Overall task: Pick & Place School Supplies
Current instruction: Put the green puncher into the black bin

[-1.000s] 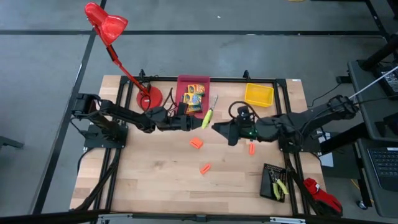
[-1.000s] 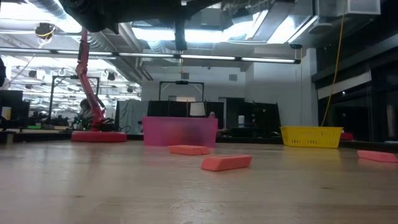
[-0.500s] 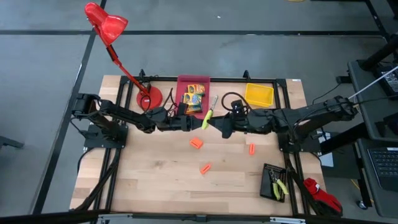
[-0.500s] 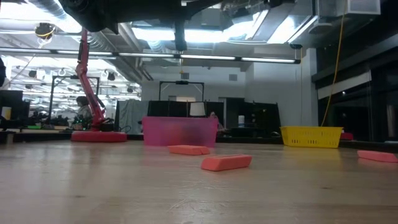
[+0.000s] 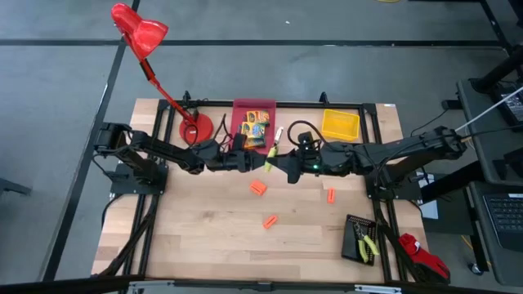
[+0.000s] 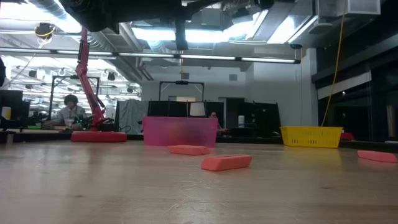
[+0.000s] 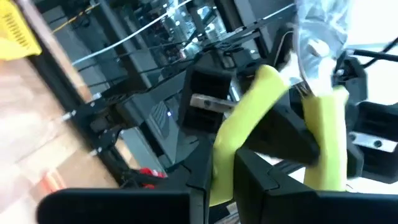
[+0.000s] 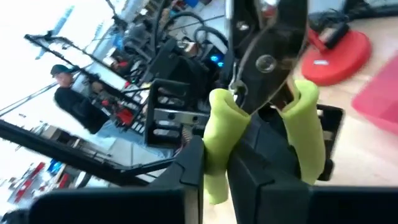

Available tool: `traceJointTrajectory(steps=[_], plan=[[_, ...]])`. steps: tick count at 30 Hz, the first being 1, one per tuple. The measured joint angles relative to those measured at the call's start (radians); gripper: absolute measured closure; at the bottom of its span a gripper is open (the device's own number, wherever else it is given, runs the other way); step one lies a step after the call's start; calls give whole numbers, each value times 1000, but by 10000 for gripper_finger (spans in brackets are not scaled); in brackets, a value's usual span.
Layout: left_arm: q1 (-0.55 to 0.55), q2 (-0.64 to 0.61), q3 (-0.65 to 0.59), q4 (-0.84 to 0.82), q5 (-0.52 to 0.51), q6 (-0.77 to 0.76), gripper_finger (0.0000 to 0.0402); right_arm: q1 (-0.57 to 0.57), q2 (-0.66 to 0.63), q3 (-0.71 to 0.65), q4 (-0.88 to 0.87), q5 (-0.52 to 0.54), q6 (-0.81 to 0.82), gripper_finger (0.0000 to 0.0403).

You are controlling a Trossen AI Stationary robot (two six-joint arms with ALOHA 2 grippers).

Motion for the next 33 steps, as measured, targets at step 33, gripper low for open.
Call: traceJointTrajectory(steps=[33], plan=[[24, -193, -3, -945, 231, 368, 287, 344, -77, 1, -651, -107, 377, 361]])
